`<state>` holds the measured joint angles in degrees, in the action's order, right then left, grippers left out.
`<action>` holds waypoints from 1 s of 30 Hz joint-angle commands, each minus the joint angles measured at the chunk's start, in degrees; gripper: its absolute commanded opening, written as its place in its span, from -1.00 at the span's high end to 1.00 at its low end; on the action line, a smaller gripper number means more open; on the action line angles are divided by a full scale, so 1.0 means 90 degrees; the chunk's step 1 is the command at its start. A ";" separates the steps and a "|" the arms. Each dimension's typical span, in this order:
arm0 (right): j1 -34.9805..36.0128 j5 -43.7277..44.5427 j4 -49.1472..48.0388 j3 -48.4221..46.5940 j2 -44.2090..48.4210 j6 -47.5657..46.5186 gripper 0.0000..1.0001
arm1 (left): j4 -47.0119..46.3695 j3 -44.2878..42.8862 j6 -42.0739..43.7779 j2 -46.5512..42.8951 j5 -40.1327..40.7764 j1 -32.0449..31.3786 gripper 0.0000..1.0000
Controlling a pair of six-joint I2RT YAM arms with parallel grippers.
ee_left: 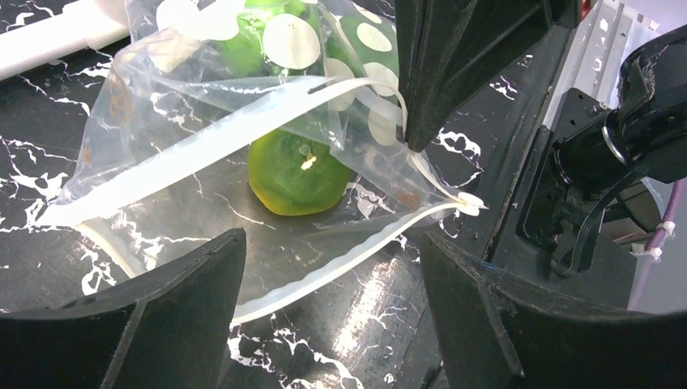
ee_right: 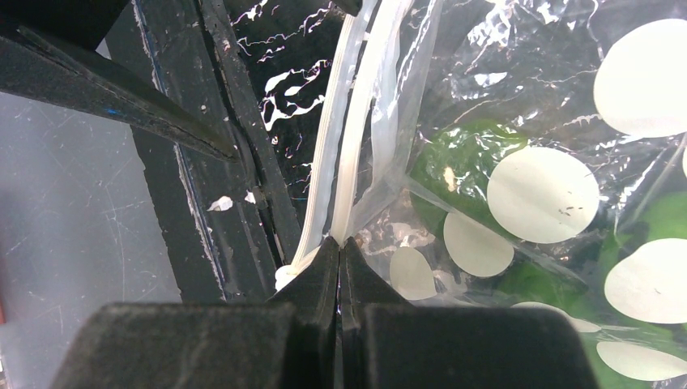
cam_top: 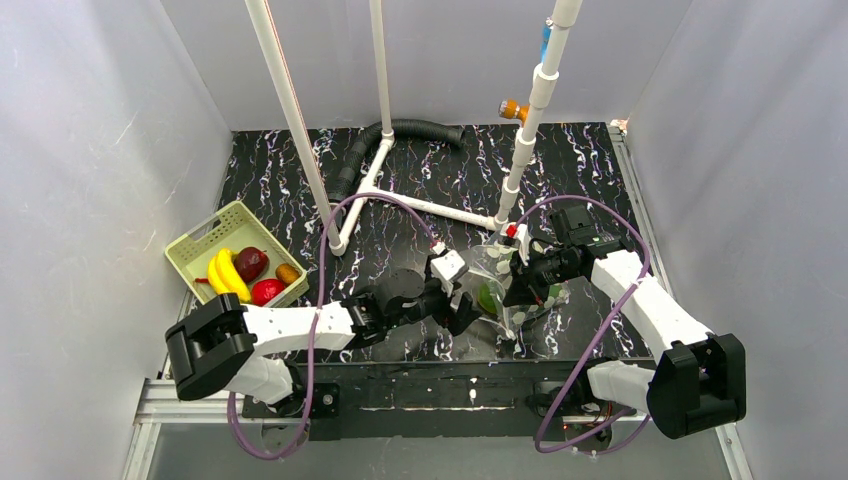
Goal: Open the zip-top bag and remove the fake food
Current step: Pick up the fake fruit from the zipper food storage bag.
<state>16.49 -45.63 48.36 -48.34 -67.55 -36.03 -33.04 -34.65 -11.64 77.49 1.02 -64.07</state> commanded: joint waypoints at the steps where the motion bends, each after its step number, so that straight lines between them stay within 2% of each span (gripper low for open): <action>1: -0.0035 -0.0200 0.0117 -0.0283 0.0117 -0.0071 0.97 | -0.0396 -0.0275 0.0070 0.0133 -0.0101 0.0155 -0.52; 7: -0.0035 -0.0206 0.0105 -0.0284 0.0106 -0.0058 0.97 | -0.0750 -0.0351 0.0119 0.0599 -0.0509 0.0244 -0.46; 12: -0.0035 -0.0196 0.0122 -0.0284 0.0121 -0.0059 0.97 | -0.0546 -0.0652 0.0314 0.1026 -0.0474 0.0253 -0.29; 15: -0.0035 -0.0201 0.0119 -0.0276 0.0122 -0.0064 0.97 | -0.0614 -0.0596 0.0453 0.1173 -0.0244 0.0254 -0.26; 21: -0.0035 -0.0218 0.0127 -0.0283 0.0084 -0.0069 0.97 | -0.0865 -0.0622 0.0621 0.1572 -0.0351 0.0262 -0.28; 27: -0.0036 -0.0219 0.0130 -0.0274 0.0071 -0.0074 0.97 | -0.1989 -0.0587 0.0623 0.2259 -0.0400 0.0258 -0.30; 30: -0.0036 -0.0234 0.0141 -0.0280 0.0057 -0.0075 0.97 | -0.2209 -0.0635 0.0711 0.2483 -0.0344 0.0255 -0.31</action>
<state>16.49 -45.69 48.38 -48.34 -67.53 -36.03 -46.04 -39.07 -7.20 98.91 -2.59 -61.98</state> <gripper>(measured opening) 0.023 0.649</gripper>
